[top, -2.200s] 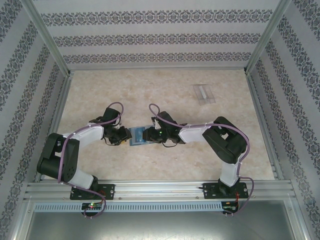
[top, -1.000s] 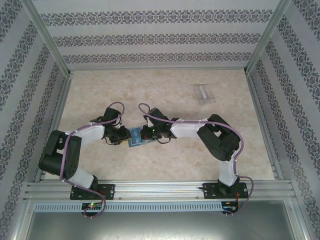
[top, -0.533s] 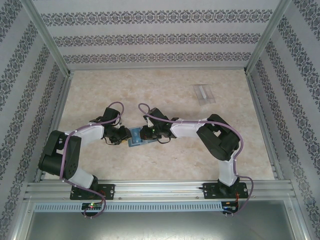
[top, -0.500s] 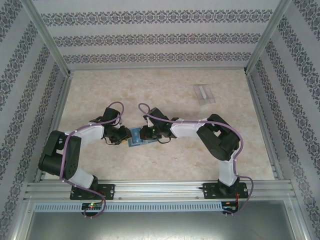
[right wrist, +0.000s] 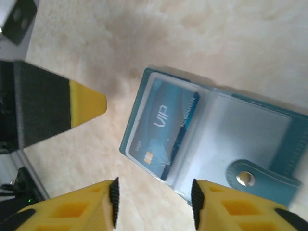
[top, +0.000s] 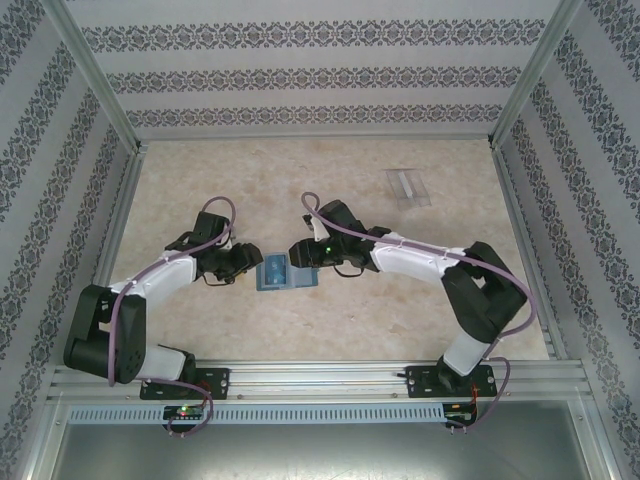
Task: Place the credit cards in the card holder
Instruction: Insert the credit card into the card slot, then close the card holder at the center of the table.
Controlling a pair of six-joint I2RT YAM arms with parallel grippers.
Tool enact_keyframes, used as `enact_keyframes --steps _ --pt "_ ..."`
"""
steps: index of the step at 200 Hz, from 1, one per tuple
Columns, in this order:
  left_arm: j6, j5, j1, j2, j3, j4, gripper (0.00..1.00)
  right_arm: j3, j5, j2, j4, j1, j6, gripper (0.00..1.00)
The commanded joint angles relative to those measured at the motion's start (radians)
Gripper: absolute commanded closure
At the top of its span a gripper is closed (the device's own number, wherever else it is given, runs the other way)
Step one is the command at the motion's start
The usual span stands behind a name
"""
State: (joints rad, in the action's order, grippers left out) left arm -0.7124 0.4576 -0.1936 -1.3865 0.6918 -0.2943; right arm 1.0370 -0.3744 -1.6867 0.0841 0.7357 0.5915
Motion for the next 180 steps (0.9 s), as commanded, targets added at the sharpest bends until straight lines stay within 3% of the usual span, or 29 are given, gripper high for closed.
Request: enact_keyframes --steps 1,21,50,107,131,180 --pt "-0.015 0.022 0.013 -0.018 -0.031 0.022 0.43 0.013 0.218 0.004 0.161 0.011 -0.016 0.49" --pt "-0.006 0.048 0.013 -0.043 -0.036 0.049 0.42 0.088 0.329 -0.053 0.245 0.052 -0.001 0.43" --pt "-0.004 0.057 0.014 -0.051 -0.041 0.06 0.4 0.185 0.367 -0.155 0.312 0.087 0.056 0.4" --pt "-0.032 0.092 0.013 -0.101 -0.062 0.149 0.37 0.201 0.48 -0.19 0.391 0.094 0.068 0.35" --pt "-0.025 0.107 0.013 -0.124 -0.045 0.148 0.37 0.166 0.494 -0.172 0.38 0.07 0.079 0.41" --pt "-0.008 0.102 0.013 -0.125 -0.026 0.119 0.37 0.121 0.435 -0.157 0.335 0.035 0.076 0.63"
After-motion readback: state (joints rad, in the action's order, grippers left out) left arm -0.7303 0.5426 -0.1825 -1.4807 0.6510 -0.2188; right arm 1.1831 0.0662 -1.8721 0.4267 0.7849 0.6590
